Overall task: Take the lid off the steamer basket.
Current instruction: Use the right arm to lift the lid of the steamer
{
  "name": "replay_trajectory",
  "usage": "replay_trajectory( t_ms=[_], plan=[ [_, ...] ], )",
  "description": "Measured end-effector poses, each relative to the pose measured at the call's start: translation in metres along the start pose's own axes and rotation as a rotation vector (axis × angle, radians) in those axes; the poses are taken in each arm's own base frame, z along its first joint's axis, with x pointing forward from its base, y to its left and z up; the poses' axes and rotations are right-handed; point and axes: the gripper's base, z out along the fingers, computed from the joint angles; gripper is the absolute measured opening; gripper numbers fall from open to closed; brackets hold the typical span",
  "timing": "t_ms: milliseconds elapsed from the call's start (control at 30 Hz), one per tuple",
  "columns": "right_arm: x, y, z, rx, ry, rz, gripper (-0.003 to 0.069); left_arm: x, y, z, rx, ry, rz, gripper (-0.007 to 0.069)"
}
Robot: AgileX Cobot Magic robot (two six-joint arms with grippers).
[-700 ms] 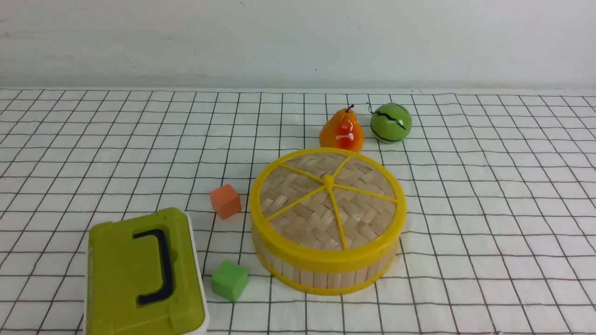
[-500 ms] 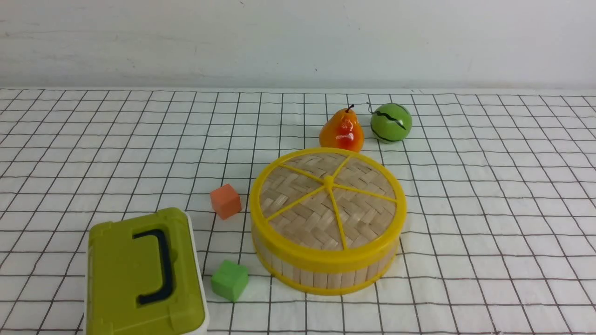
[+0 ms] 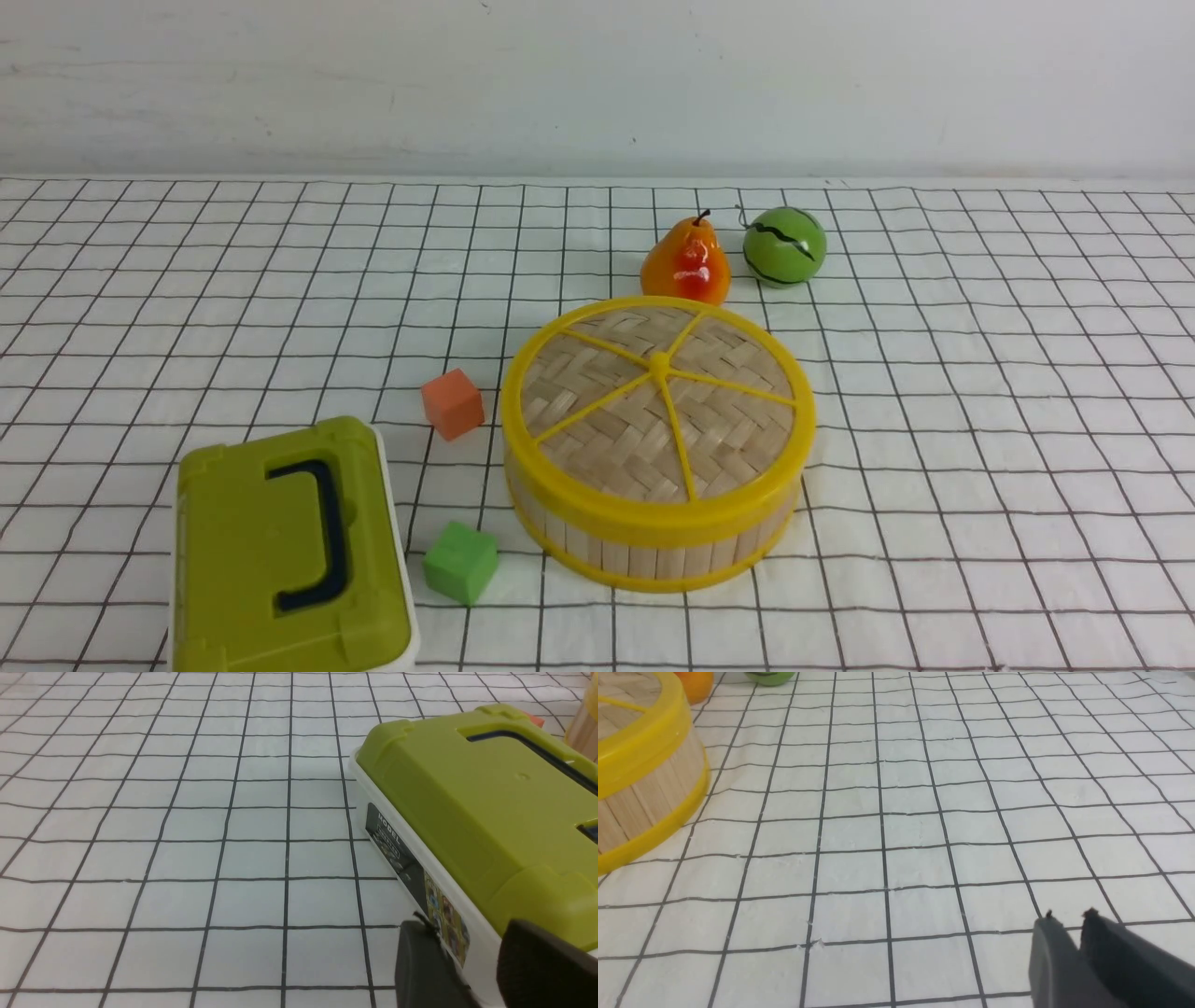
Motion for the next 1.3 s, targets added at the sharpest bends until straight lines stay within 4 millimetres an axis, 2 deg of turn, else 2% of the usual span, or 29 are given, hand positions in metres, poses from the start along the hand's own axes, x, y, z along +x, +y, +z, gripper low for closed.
replay_trajectory(
  t_ms=[767, 800, 867, 967, 1067, 1133, 1300],
  plan=[
    [0.0, 0.0, 0.0, -0.003, 0.0, 0.008, 0.0122, 0.0, 0.0, 0.0, 0.0, 0.0, 0.0, 0.0239],
    [0.0, 0.001, 0.0, -0.016, -0.004, 0.05, 0.0123, 0.0, 0.0, 0.0, 0.0, 0.0, 0.0, 0.0239],
    [-0.001, 0.007, 0.0, -0.076, -0.009, 0.272, 0.0125, 0.0, 0.0, 0.0, 0.0, 0.0, 0.0, 0.0239],
    [-0.003, 0.016, -0.001, -0.193, 0.017, 0.763, 0.0126, 0.0, 0.0, 0.0, 0.0, 0.0, 0.0, 0.0239],
    [-0.008, 0.021, -0.002, -0.263, 0.028, 1.055, 0.0129, 0.0, 0.0, 0.0, 0.0, 0.0, 0.0, 0.0239],
    [-0.01, 0.021, -0.002, -0.278, 0.01, 1.099, 0.0132, 0.0, 0.0, 0.0, 0.0, 0.0, 0.0, 0.0239],
    [-0.013, 0.019, -0.002, -0.273, -0.042, 1.008, 0.0135, 0.0, 0.0, 0.0, 0.0, 0.0, 0.0, 0.0239]
  ],
)
